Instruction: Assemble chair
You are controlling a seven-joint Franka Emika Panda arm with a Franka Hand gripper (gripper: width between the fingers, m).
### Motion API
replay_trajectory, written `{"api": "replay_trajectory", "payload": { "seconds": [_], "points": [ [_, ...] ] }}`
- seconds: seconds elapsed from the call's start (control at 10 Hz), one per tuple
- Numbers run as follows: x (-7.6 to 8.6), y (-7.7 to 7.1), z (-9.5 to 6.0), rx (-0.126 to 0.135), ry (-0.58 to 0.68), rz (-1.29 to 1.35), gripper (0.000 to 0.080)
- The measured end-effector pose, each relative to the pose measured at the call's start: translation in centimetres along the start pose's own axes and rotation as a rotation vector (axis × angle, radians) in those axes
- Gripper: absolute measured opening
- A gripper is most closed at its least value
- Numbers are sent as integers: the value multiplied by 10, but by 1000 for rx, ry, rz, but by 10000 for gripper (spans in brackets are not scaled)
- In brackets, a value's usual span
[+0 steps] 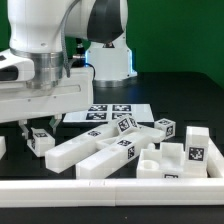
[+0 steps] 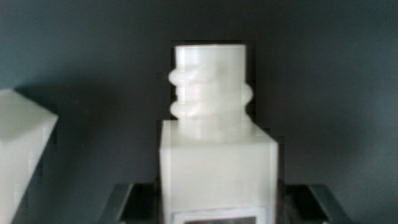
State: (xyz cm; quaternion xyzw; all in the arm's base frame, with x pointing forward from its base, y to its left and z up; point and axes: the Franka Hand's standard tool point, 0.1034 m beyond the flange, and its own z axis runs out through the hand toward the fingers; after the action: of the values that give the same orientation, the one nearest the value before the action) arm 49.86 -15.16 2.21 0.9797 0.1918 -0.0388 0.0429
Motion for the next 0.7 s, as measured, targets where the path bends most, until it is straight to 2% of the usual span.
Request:
{"api": "replay_trajectory", "payload": {
  "seconds": [0.2,0.4,0.7],
  "points": [
    [1,-1,0,9,7,155,281],
    [2,-2,-1,33,18,382,281],
    [-6,0,1,73,13,481,281]
  ]
}}
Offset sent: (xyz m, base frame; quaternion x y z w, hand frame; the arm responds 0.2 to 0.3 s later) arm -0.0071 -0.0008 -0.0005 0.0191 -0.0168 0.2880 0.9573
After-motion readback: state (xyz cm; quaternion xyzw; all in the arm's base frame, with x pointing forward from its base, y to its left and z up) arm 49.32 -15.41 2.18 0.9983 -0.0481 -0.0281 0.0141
